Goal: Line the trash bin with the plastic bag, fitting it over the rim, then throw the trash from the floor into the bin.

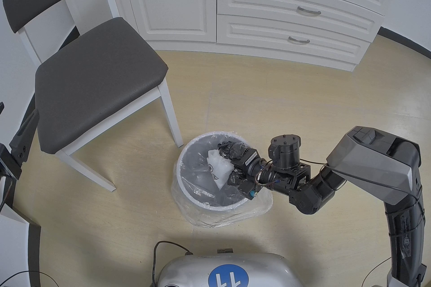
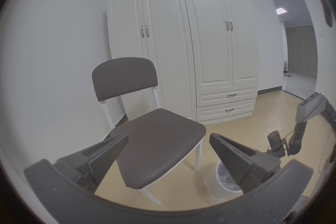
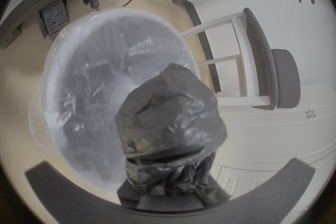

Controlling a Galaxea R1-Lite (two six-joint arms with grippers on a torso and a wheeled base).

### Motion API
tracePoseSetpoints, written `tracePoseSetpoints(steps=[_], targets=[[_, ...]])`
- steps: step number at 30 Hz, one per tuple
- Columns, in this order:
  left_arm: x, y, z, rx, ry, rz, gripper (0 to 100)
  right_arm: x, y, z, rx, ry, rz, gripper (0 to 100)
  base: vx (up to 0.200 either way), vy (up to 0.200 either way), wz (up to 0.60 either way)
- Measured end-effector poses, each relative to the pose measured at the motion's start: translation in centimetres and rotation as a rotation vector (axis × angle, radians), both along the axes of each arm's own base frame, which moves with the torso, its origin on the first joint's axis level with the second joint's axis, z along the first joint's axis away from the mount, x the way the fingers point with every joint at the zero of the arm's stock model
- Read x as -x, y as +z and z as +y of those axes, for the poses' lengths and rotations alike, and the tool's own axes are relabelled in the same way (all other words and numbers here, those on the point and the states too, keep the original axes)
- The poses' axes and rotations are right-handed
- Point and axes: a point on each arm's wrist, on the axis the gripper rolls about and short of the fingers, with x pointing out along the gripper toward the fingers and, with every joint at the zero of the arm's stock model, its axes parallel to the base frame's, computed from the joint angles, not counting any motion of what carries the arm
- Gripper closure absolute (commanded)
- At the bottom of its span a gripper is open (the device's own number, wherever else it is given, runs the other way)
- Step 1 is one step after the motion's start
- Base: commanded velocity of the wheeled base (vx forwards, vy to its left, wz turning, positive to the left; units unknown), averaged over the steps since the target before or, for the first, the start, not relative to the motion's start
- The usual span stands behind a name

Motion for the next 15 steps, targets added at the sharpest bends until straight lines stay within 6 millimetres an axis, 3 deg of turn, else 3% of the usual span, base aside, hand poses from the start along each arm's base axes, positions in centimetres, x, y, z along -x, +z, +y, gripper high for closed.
tracePoseSetpoints(steps=[9,15], targets=[[0.0,0.3,0.2,0.004,0.022,-0.012,0,1.3,-0.1,1.2,0.037,0.004,0.027,100,0.0,0.0,0.0],[0.0,0.3,0.3,-0.003,0.007,-0.017,0,2.3,-0.2,1.3,0.158,-0.069,0.133,100,0.0,0.0,0.0]])
